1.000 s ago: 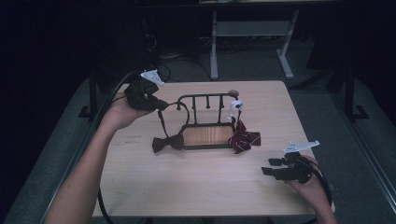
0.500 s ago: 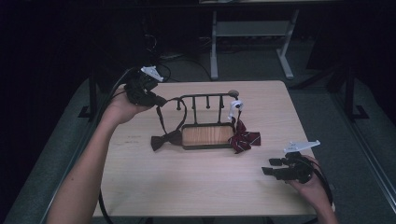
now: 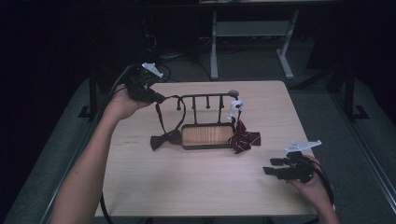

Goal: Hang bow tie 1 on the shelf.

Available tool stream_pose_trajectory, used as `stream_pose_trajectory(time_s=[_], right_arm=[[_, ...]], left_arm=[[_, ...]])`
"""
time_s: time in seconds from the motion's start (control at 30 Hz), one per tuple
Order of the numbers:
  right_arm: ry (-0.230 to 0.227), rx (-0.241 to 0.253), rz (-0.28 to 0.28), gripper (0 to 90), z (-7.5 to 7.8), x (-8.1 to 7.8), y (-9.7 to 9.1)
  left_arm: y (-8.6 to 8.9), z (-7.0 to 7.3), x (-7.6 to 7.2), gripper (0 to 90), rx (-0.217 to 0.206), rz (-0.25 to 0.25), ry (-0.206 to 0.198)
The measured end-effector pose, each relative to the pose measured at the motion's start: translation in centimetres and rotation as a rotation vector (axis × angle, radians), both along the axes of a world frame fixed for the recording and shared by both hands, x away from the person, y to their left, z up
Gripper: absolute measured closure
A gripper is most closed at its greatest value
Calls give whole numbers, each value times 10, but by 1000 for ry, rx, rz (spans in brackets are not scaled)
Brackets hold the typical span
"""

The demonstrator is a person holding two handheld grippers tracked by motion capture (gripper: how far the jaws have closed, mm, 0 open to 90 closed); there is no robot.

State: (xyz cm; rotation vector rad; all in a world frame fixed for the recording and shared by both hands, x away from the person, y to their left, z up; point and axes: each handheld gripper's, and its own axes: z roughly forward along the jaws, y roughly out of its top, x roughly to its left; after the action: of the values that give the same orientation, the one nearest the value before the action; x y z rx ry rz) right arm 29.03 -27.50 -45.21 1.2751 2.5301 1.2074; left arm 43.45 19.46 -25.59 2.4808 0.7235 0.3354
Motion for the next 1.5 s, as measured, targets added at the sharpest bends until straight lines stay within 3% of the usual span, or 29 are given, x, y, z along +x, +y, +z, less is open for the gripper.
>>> stream_pose_trajectory(time_s=[0.57, 0.9, 1.5], right_arm=[[-14, 4, 1, 441, 1, -1, -3], [-15, 4, -1, 441, 1, -2, -2], [-15, 2, 0, 441, 2, -3, 0]], left_arm=[[-1, -6, 13, 896, 28, 23, 23], [-1, -12, 12, 890, 57, 31, 39], [3, -12, 6, 768, 67, 38, 31]])
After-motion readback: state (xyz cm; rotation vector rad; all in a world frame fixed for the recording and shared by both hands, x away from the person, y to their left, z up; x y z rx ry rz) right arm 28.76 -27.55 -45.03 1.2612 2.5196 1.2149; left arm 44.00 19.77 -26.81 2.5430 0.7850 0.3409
